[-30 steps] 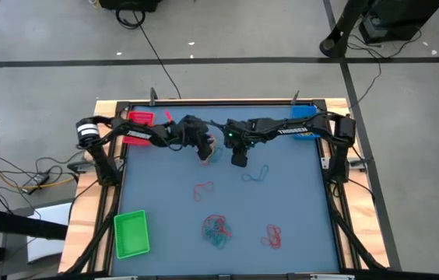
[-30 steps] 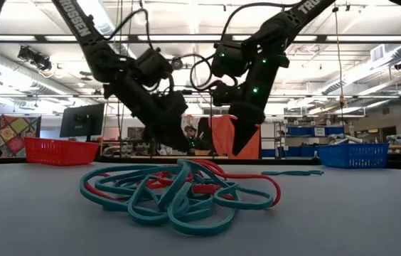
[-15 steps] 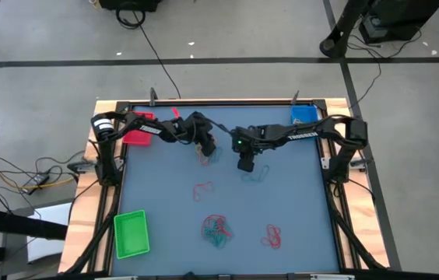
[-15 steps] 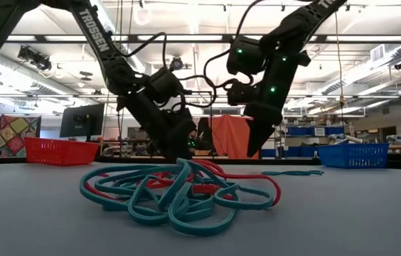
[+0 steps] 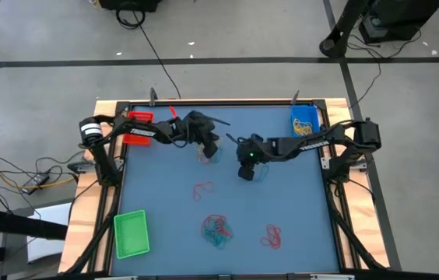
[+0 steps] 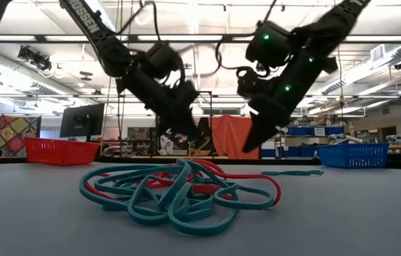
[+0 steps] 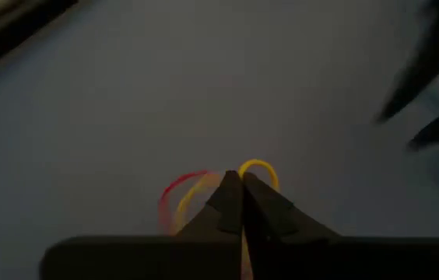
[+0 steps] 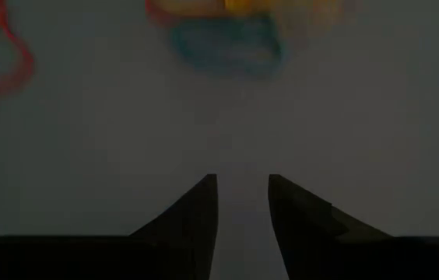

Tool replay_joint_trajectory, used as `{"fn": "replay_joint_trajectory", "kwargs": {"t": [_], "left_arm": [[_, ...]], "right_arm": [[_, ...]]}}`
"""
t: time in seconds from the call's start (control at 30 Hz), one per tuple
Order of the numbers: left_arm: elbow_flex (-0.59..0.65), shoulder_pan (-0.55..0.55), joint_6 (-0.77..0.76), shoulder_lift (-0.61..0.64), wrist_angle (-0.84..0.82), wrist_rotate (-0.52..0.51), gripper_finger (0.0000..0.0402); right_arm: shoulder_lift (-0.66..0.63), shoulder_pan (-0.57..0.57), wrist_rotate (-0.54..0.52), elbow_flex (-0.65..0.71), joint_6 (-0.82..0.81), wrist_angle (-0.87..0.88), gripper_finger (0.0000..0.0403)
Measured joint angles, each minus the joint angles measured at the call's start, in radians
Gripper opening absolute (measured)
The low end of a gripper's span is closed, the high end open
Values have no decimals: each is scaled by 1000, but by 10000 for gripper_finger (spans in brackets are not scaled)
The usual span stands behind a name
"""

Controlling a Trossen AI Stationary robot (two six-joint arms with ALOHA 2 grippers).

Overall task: Sort rubber bands into baskets
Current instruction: Put the yellow rubber band into the blue basket

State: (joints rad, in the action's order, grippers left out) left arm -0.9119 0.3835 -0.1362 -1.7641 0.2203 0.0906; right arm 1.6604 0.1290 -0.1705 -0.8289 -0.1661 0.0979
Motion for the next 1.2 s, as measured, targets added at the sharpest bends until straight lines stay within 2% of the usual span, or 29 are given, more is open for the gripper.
{"fn": "replay_joint_trajectory", "kwargs": {"t": [0.13,0.2,0.37,0.77,0.87,1.03,1.2], "left_arm": [[0,-69,28,7,106,50,4],[0,-95,32,7,158,57,4],[0,-117,44,7,211,34,4],[0,-143,1,7,209,28,4],[0,-148,6,7,209,26,4],[0,-149,10,7,209,43,4],[0,-149,10,7,209,71,4]], "right_arm": [[0,-20,-48,71,-23,-256,127],[1,-24,-55,87,-22,-328,128],[-12,-24,-69,89,-1,-350,130],[-28,-25,-79,90,73,-442,124],[-28,-25,-107,90,72,-441,101],[-28,-25,-124,90,68,-436,21],[-27,-46,-167,89,63,-425,9]]}}
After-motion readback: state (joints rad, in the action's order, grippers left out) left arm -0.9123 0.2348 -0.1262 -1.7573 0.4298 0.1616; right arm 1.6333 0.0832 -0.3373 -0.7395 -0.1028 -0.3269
